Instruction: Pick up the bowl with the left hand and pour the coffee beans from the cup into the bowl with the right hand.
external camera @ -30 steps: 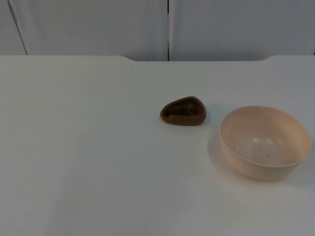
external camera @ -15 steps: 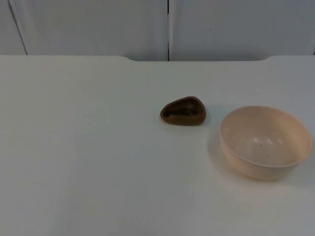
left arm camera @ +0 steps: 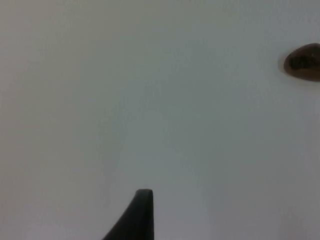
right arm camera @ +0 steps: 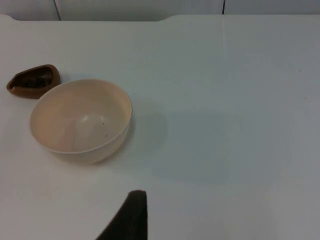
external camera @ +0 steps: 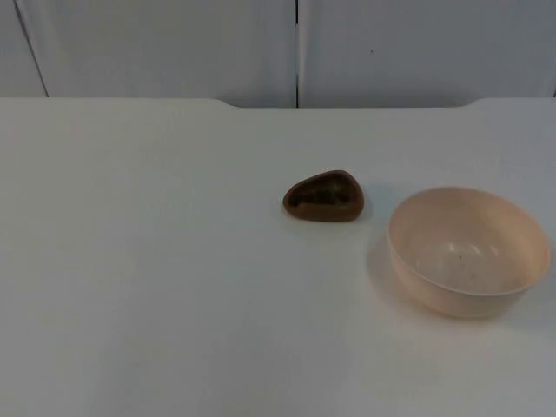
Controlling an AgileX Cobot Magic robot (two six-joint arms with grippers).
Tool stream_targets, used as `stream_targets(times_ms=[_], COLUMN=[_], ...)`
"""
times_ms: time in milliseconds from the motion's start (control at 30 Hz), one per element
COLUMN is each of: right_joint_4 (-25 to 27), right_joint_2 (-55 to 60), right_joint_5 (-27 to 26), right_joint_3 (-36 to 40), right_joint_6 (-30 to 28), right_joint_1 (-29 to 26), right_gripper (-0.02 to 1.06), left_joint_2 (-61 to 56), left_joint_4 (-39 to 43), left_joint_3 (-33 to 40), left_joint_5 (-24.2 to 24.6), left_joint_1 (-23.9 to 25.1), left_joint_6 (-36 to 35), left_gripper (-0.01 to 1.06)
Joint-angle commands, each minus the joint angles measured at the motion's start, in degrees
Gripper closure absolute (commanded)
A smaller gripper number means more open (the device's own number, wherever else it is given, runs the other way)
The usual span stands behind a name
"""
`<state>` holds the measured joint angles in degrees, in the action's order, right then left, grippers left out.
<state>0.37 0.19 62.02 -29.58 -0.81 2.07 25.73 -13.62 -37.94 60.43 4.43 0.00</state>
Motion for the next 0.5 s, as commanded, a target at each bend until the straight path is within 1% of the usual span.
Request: stream_targets(times_ms=[0,333,467], right_joint_4=[-0.01,-0.01,-0.01], right_joint_2=[-0.19,-0.19,-0.19], right_joint_5=[-0.23,-0.23,-0.23], right_joint_3=[0.06,0.06,0.06], right_joint_6=[-0.14,-0.14,-0.14], right_joint_1=[-0.35,-0.35,-0.35], right_gripper=[-0.01,-0.01,-0.01], left_joint_2=[1.77,8.31,10.33], left_joint_4=[-1.32,-1.33,-2.19], left_joint_3=[-1.34,-6.86,-8.38], left_joint_5=[-0.79,-1.14,-1.43], left_joint_1=[0.13,0.13,0.13], left_joint_6=[0.87,1.20,2.61], left_gripper=[0.00,0.00,0.00])
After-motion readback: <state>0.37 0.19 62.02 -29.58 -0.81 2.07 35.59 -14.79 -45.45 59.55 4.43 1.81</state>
